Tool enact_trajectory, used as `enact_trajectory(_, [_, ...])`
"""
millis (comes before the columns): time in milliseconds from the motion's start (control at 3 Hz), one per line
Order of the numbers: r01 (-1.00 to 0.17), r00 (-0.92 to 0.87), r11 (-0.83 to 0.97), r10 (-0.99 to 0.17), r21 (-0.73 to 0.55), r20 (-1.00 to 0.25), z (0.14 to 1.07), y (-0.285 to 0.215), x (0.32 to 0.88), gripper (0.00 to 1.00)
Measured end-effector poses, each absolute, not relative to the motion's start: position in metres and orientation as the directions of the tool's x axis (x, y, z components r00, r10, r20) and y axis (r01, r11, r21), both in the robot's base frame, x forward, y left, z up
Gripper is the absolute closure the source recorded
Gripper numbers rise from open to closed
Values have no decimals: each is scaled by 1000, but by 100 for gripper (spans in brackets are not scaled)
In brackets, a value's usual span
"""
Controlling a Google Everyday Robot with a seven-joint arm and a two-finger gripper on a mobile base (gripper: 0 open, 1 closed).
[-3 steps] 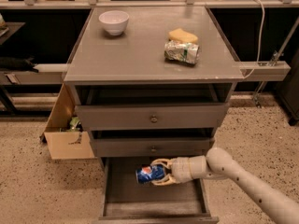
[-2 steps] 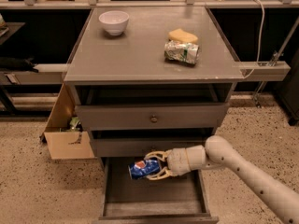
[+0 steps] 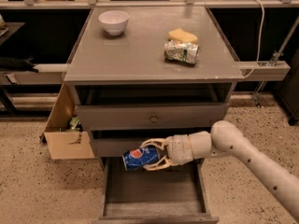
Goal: Pick pepsi can from bottom drawer and place on counter
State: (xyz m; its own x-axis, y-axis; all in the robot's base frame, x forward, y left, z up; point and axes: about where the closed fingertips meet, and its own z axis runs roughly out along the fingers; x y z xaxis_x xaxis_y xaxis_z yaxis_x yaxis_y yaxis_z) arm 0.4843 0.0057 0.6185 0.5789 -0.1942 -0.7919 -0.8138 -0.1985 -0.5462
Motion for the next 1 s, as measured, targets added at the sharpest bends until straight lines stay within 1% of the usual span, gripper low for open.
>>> enact_trajectory(667, [-792, 609, -185, -166, -582, -776, 639, 8, 485, 100])
enact_trajectory(1000, [-756, 653, -97, -172, -647, -737, 714, -2, 493, 100])
